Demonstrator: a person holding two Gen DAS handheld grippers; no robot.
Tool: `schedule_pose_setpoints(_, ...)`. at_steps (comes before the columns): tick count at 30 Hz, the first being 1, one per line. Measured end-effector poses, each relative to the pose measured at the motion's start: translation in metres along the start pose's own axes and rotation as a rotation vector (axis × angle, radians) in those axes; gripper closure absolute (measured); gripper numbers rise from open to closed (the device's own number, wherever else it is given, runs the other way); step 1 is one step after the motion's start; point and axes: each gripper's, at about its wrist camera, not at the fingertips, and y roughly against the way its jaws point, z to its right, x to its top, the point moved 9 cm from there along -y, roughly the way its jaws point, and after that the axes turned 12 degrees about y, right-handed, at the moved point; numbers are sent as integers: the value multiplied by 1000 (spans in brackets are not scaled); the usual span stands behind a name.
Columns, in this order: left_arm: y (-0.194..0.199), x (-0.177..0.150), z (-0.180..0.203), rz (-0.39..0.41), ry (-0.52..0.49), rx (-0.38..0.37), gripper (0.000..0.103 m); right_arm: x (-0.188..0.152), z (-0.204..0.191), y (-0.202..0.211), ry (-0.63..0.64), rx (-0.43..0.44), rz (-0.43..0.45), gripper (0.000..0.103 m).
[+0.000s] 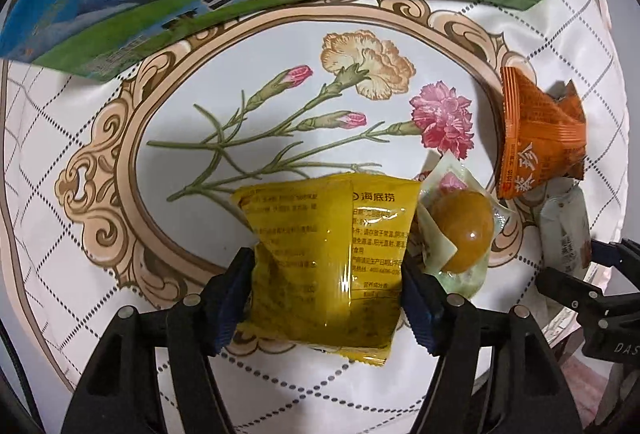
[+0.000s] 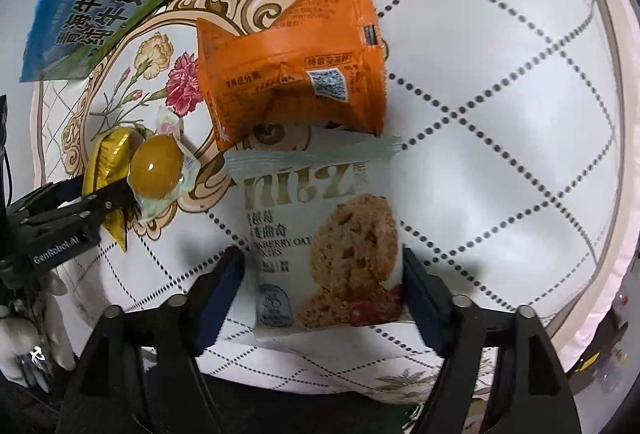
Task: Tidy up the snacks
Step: 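Grasp the yellow chip bag with the left tool while the right tool grasps the cranberry oat cookie pack, then carry both packs into the cardboard box and open both tools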
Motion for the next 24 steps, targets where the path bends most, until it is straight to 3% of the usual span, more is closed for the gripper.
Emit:
schedule_pose_setpoints(5, -8, 6, 12, 22, -1, 3, 36, 3, -13, -12, -11, -36, 46, 20)
schedule_pose_setpoints(10, 12, -16, 6, 63, 49, -32, 44, -10, -28, 5, 5, -80, 114, 35)
schedule_pose_setpoints(18, 38, -69, -7, 102, 102, -106, 44, -39, -61, 39, 24, -15, 190, 38)
schedule_pose_setpoints(24, 96, -65, -12, 194, 140, -190, 44, -27, -77, 83, 70, 51, 281, 38)
